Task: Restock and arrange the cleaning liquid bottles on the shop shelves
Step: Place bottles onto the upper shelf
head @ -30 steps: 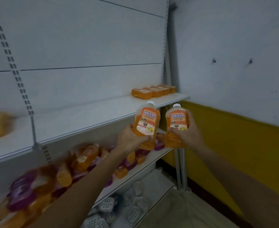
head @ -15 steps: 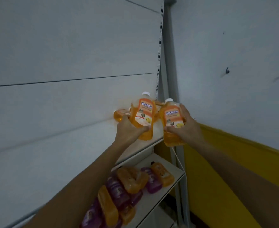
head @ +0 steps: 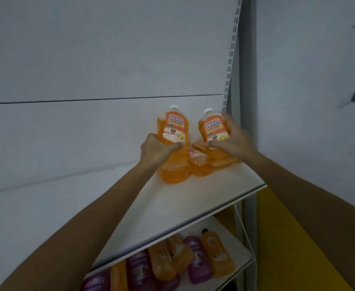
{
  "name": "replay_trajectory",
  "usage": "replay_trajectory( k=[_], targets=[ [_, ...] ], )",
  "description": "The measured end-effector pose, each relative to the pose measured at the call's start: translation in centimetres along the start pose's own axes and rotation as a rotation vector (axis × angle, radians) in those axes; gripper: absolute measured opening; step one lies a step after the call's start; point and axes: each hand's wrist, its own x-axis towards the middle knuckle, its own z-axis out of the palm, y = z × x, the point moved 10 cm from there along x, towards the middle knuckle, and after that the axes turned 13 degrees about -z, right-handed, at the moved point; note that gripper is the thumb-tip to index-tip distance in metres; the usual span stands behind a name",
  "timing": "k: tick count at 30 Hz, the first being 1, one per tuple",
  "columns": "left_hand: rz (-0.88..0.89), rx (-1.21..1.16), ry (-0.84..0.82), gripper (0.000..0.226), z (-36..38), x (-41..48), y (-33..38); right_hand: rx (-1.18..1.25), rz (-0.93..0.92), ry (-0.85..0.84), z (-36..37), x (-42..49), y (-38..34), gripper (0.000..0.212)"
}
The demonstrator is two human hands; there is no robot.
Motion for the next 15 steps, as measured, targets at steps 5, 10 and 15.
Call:
replay_trajectory(
  k=[5,10,15],
  targets=[
    [-0.048,-0.011,0.095,0.080,1.7,1.4,-0.3,0.168,0.031,-0.098,2.2,4.7,4.0,0.092],
    [-0.104,0.125,0.225,0.066,3.0,1.5,0.2,0.300,0.038,-0.290,5.6,7.8,6.5,0.093],
    [-0.211,0.145,0.323,0.051,3.4,1.3,-0.2,0.417,0.080,-0.453,7.9,8.2,7.3,0.091]
  ],
)
